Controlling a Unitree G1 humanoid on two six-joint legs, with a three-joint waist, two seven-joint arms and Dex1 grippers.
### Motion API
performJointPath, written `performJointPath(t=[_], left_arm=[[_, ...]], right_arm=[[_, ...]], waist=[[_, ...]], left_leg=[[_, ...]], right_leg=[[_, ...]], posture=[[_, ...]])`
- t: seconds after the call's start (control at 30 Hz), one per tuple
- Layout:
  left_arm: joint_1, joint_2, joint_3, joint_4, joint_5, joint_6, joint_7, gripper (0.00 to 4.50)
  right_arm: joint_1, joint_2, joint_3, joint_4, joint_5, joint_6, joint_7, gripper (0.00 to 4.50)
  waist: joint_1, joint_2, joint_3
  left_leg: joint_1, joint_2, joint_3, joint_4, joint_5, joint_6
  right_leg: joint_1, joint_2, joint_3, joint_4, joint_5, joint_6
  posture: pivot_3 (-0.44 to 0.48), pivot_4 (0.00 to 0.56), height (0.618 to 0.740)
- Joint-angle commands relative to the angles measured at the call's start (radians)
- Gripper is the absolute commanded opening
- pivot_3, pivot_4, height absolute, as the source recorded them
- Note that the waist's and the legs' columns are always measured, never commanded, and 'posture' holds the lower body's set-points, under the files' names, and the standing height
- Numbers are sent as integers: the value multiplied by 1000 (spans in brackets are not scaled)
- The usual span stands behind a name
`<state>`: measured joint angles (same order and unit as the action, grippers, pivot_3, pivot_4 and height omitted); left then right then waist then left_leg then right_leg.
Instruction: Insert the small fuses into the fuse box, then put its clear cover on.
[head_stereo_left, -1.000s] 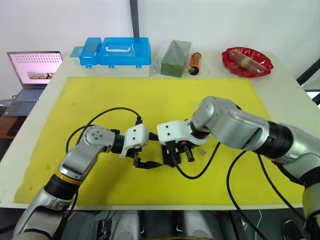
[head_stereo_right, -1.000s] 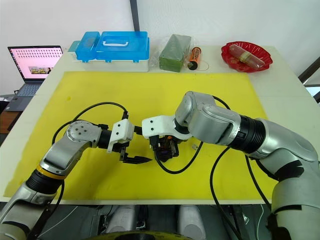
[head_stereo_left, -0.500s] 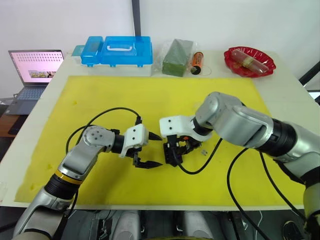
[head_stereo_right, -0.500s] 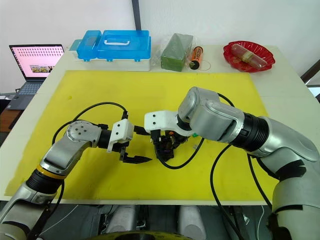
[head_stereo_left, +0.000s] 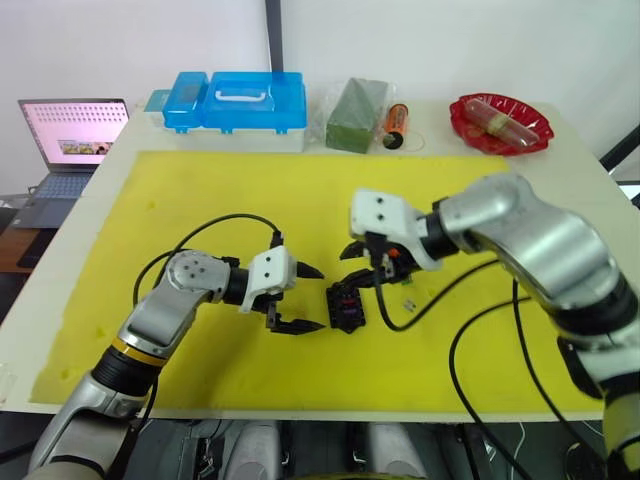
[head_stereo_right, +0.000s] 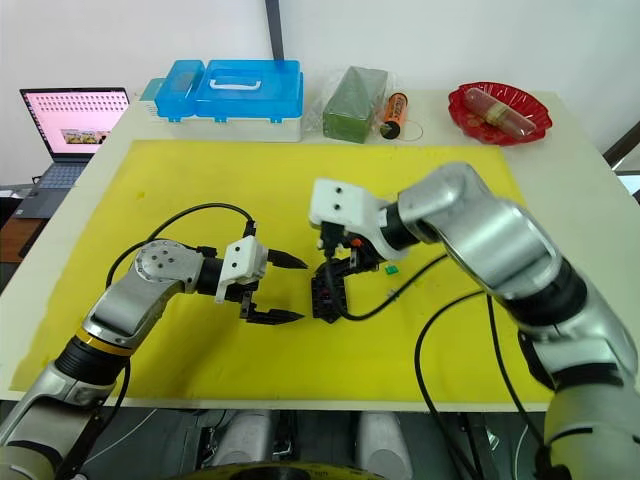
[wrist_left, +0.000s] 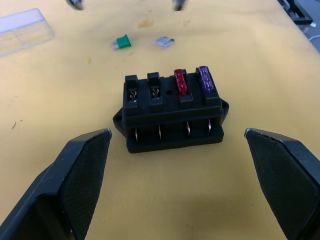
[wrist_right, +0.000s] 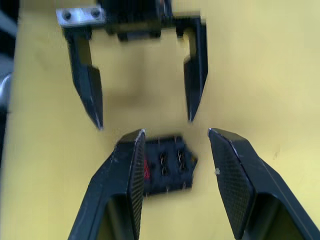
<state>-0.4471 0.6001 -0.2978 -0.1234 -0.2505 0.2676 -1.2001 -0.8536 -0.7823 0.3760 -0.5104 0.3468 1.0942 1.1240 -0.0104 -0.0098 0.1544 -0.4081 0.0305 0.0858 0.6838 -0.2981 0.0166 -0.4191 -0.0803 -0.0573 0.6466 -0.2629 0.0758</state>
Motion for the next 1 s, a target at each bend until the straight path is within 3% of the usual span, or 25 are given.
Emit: performJointPath(t=[0.03, 0.13, 0.2, 0.33, 0.37, 0.57, 1.0], left_arm=[[-16, 4, 21, -12, -9, -17, -6, 4500], [-18, 2, 21, -9, -9, -16, -5, 4500], [-21, 1, 20, -6, -10, -15, -6, 4500], [-25, -1, 17, 2, -8, -16, -7, 4500], [-27, -3, 17, 4, -8, -15, -7, 4500], [-38, -6, 15, 17, -6, -14, -7, 4500], [-42, -10, 14, 16, -6, -8, -3, 4500]], right_arm=[[64, 20, -144, -17, 69, 0, -46, 2140], [166, 41, -207, -39, 91, -52, -91, 1959], [229, 50, -214, -49, 92, -87, -119, 1528], [301, 80, -237, -49, 116, -111, -160, 203], [320, 94, -247, -45, 131, -100, -175, 90], [393, 135, -277, -24, 183, -126, -211, 90], [517, 123, -190, 55, 111, -271, -243, 90]], waist=[[0, 0, 0], [0, 0, 0], [1, 0, 0], [0, 0, 0], [0, 0, 0], [1, 0, 0], [2, 0, 0]], left_leg=[[0, 0, 0, 0, 0, 0], [0, 0, 0, 0, 0, 0], [0, 0, 0, 0, 0, 0], [0, 0, 0, 0, 0, 0], [0, 0, 0, 0, 0, 0], [0, 0, 0, 0, 0, 0], [1, 0, 0, 0, 0, 0]], right_leg=[[0, 1, 0, 0, 0, 0], [0, 1, 0, 0, 0, 0], [0, 1, 0, 0, 0, 0], [0, 2, 0, 0, 0, 0], [0, 2, 0, 0, 0, 0], [1, 3, 0, 0, 0, 0], [1, 4, 0, 0, 0, 0]], posture=[[0, 150, 740], [0, 150, 740], [0, 150, 740], [0, 150, 740], [0, 150, 740], [0, 150, 740], [0, 150, 740]])
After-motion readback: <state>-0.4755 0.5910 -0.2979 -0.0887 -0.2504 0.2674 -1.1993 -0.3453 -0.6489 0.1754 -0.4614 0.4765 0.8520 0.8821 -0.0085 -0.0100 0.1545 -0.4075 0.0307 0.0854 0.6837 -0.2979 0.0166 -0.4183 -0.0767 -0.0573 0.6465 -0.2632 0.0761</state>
